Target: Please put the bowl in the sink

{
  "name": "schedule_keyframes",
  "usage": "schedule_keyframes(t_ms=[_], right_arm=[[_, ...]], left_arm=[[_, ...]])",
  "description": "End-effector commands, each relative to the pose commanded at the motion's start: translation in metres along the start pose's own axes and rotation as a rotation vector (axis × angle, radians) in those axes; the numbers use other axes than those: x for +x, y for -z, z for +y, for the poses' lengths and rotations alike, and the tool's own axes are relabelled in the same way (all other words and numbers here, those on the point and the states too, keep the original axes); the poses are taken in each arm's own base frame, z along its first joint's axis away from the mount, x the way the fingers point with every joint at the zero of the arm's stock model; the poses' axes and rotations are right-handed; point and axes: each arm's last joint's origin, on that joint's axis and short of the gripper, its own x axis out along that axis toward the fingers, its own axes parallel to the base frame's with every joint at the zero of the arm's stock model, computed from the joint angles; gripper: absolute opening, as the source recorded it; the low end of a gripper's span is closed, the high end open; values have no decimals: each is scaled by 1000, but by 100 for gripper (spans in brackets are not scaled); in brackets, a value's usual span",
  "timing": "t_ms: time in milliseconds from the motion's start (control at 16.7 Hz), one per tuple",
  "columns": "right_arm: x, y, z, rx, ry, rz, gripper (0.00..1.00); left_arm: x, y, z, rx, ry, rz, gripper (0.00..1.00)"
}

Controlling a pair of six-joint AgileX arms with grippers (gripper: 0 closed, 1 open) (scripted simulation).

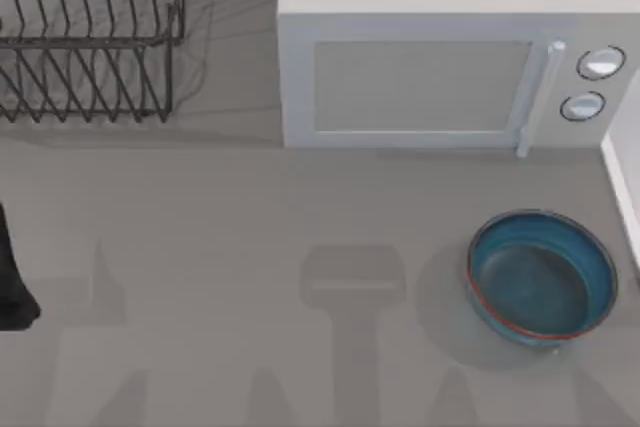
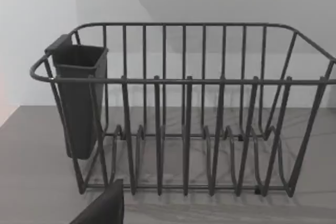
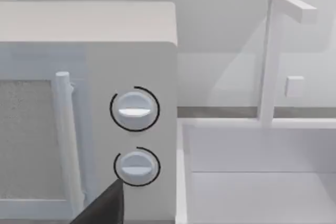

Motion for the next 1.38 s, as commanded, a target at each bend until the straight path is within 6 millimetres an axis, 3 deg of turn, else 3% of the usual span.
schedule_keyframes(t_ms=[300, 600, 900, 1140, 1380], right_arm=[[0, -11, 2, 12, -15, 60, 100], [15, -55, 8, 51, -51, 348, 100], [73, -80, 23, 65, -57, 868, 100], [125, -79, 41, 48, -36, 1233, 100], [167, -74, 59, 24, -10, 1462, 100]], left_arm=[[0, 0, 0, 0, 0, 0, 100], [0, 0, 0, 0, 0, 0, 100], [0, 0, 0, 0, 0, 0, 100], [0, 0, 0, 0, 0, 0, 100], [0, 0, 0, 0, 0, 0, 100]])
